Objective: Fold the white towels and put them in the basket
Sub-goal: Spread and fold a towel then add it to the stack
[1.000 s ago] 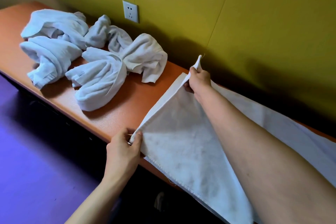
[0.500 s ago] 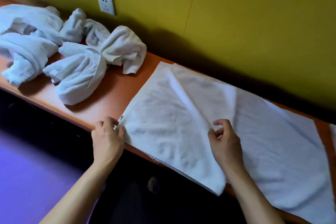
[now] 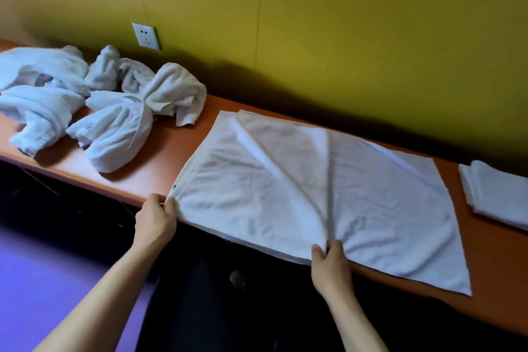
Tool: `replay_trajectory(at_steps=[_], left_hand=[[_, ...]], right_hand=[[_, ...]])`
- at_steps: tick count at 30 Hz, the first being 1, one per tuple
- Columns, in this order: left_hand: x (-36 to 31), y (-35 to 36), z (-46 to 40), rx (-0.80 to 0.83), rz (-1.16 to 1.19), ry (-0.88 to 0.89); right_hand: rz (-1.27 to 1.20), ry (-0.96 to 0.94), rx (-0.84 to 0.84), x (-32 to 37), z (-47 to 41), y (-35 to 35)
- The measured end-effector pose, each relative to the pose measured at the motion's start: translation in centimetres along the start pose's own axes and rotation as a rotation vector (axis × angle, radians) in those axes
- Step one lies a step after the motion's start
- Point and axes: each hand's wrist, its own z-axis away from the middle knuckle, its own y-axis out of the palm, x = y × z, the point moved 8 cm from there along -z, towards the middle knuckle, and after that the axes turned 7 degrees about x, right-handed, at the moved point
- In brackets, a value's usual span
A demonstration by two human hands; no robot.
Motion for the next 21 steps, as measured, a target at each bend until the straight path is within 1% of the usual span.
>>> replay_trajectory(at_steps=[5,8,11,13,16,17,19,21], left_hand=[[0.6,-1.5,2.8,0.024,0.158,0.039],[1.5,-2.0,5.1,0.047,0.3,0.053],[1.8,-1.8,6.8,0.114,0.384,0.08],[1.8,-1.5,7.3,0.142,0.43,0.068],[1.2,-1.2,7.5,0.193,0.515,0.055],[0.8,-1.1,7.6,0.239,0.506,0.089],[-0.1,-1.0,7.6,0.331,0.387,0.178],[-0.7,-1.4,7.2,0.313,0.281,0.257]], right_hand=[[-0.259,-0.145,-0.121,-0.2,1.8,-3.4],[-0.417,-0.2,-0.109,-0.8,2.5,-4.7],[-0.48,-0.236,-0.098,-1.4,2.7,-5.4],[-0.534,-0.239,-0.097,-1.6,2.5,-5.7],[-0.733,-0.17,-0.078,-1.8,1.1,-5.8],[-0.806,-0.161,-0.048,-1.4,0.6,-5.7],[-0.893,-0.191,0.049,-0.2,-0.2,-5.5],[-0.875,-0.235,0.111,1.0,-0.9,-5.5]])
